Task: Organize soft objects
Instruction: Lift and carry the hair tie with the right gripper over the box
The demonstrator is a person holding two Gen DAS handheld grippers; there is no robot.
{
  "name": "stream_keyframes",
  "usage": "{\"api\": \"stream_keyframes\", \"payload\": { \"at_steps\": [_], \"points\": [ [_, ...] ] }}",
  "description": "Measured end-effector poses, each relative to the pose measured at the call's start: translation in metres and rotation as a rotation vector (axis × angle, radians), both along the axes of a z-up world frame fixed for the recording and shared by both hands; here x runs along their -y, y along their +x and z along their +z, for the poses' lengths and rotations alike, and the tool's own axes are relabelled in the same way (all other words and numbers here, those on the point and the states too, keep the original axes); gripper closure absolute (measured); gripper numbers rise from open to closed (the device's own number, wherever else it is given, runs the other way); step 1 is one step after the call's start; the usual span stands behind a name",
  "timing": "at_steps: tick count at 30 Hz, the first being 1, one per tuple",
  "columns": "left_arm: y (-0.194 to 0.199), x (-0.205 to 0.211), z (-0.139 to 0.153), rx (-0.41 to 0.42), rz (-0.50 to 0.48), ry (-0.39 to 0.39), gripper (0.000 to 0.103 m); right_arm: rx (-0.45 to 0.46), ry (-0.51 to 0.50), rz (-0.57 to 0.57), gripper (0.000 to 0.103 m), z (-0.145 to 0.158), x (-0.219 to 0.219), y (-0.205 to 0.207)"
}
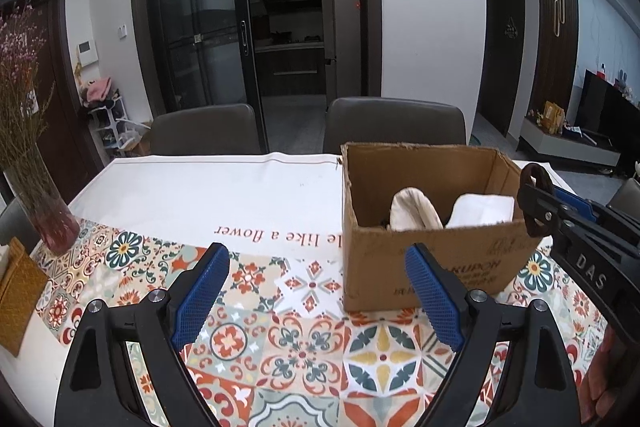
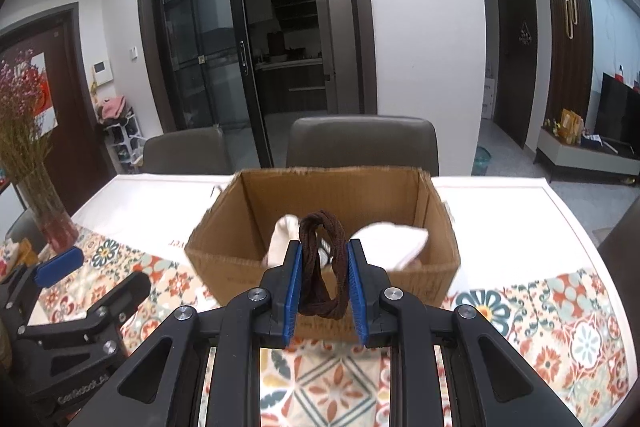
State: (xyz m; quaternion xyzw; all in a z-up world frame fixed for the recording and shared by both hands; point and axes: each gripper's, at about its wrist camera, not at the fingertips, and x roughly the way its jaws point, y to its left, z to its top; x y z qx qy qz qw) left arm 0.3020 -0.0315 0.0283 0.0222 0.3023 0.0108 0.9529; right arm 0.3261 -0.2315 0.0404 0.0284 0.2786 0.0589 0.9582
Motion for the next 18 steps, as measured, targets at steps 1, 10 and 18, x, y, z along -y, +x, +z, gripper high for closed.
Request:
{"api": "stream_keyframes", "payload": {
  "at_steps": [1, 10, 18],
  "points": [
    [0.002, 0.000, 0.001, 0.001, 0.003, 0.000, 0.013, -0.002, -0.003, 0.000, 0.080, 0.001, -0.001, 0.004],
    [0.030, 0.004, 0.009, 0.000, 0.024, 0.009, 0.013, -0.019, -0.009, 0.007, 0.080, 0.007, 0.001, 0.048],
    [0.049, 0.009, 0.008, -0.017, 0.041, 0.029, 0.013, -0.097, 0.004, 0.025, 0.080, -0.004, 0.000, 0.084]
  ]
}}
